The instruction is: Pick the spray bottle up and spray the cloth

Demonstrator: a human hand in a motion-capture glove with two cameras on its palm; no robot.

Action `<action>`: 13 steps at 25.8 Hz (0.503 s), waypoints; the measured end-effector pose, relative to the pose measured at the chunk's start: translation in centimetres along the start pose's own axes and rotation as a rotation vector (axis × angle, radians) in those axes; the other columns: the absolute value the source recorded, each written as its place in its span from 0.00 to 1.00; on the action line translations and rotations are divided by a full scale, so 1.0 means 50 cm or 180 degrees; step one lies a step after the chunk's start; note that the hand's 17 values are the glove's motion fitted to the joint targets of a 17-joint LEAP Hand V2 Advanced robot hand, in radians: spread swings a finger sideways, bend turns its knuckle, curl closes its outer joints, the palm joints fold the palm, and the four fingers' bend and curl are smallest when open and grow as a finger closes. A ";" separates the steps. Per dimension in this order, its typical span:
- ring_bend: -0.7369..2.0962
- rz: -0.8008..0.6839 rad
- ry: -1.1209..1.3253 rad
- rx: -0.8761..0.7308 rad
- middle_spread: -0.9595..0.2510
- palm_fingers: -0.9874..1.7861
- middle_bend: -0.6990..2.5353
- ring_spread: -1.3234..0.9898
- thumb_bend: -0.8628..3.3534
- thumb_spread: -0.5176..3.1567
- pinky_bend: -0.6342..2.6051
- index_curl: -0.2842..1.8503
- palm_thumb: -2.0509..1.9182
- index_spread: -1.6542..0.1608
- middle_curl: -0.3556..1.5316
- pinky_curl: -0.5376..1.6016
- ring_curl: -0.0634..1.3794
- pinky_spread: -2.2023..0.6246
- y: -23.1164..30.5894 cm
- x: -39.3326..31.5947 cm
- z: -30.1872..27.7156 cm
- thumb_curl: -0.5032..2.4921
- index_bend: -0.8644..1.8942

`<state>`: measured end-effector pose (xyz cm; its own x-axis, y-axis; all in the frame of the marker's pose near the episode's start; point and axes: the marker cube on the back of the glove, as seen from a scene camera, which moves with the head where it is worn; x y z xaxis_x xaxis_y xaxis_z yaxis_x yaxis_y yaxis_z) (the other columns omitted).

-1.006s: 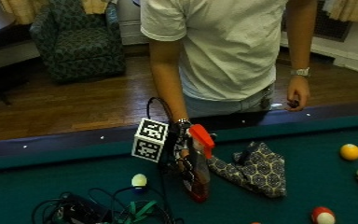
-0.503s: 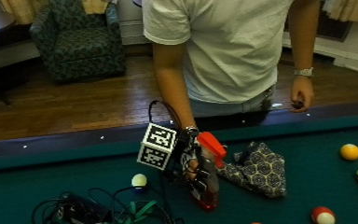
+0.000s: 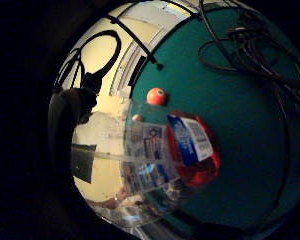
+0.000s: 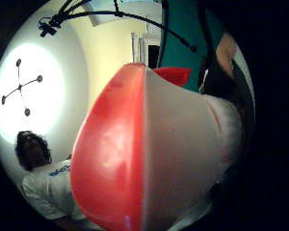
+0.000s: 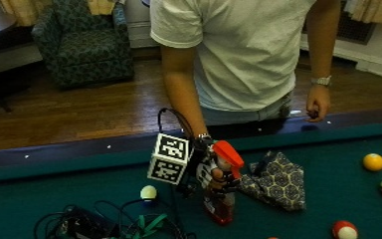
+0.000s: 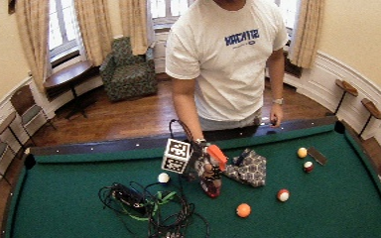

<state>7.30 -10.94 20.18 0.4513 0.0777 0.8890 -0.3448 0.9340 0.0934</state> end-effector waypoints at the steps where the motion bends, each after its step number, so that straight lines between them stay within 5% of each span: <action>1: 0.44 0.0006 0.0002 0.0015 0.62 0.79 0.34 0.48 0.21 0.39 0.25 0.30 0.73 0.74 0.43 0.39 0.31 0.75 -0.003 0.000 0.000 0.30 0.38; 13: 0.47 -0.0177 -0.0112 0.0195 0.63 0.86 0.37 0.48 0.20 0.31 0.30 0.33 0.75 0.75 0.46 0.42 0.35 0.70 -0.044 -0.104 -0.051 0.35 0.39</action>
<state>7.82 -12.50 14.20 0.4425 0.0130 0.8967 -0.3701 0.9134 0.1694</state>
